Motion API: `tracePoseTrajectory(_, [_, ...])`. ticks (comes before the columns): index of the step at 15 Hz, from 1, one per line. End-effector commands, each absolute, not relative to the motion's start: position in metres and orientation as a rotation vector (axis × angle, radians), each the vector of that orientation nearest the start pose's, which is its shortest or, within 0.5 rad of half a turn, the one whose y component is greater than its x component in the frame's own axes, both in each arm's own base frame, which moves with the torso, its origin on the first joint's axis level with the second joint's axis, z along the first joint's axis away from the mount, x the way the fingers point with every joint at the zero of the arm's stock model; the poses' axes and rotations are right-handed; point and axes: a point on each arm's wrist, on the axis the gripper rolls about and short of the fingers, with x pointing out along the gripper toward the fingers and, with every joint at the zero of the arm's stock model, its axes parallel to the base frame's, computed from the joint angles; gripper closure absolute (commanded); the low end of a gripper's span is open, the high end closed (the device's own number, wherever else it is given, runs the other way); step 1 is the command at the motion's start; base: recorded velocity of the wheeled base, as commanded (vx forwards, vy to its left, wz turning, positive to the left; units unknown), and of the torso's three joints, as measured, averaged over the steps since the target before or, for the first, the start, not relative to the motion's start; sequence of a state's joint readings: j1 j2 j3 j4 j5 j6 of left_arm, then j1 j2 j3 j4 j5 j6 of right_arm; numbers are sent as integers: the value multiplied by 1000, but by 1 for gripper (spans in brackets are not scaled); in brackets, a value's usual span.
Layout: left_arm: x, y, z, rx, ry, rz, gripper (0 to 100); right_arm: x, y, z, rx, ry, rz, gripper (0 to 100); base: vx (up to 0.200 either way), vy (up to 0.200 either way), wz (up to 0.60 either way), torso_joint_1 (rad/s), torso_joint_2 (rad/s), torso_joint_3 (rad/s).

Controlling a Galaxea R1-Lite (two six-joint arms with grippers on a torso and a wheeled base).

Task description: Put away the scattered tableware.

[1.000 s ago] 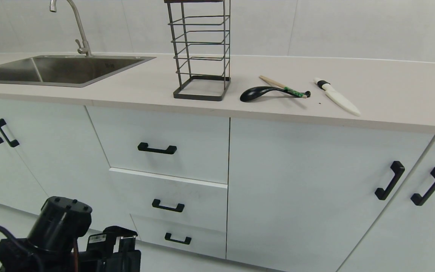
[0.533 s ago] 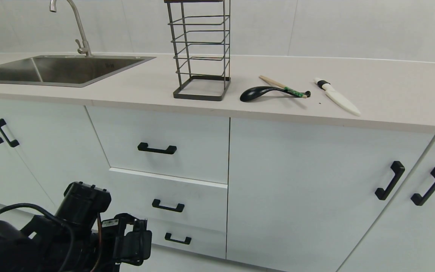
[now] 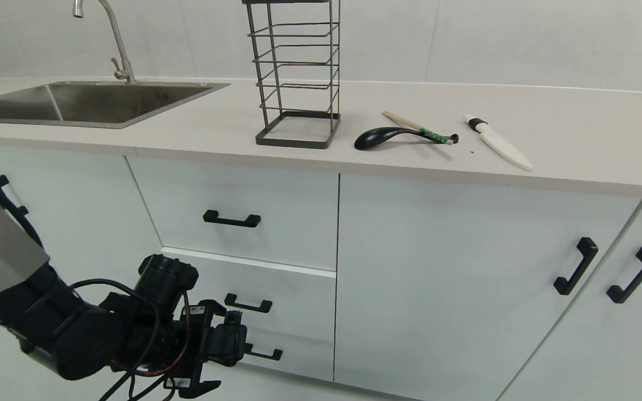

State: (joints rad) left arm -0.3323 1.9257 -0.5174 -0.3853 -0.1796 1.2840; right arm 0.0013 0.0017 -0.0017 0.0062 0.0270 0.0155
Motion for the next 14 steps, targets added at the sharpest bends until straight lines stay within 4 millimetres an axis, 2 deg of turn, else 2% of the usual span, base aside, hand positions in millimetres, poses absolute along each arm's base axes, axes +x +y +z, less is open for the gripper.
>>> tracePoseTrajectory(1, [255, -92, 22, 1210, 598, -1066, 0, -23, 1, 75, 15, 8, 29, 100, 0, 0, 0, 0, 0, 0])
tracePoseTrajectory(9, [277, -93, -5, 1212, 569, -1028, 0, -23, 1, 75, 15, 8, 29, 100, 0, 0, 0, 0, 0, 0])
tracePoseTrajectory(12, [281, -93, -8, 1211, 553, -1005, 0, -23, 1, 75, 15, 8, 29, 100, 0, 0, 0, 0, 0, 0])
tracePoseTrajectory(14, [291, -86, -8, 1207, 550, -973, 0, -23, 1, 75, 15, 8, 29, 100, 0, 0, 0, 0, 0, 0])
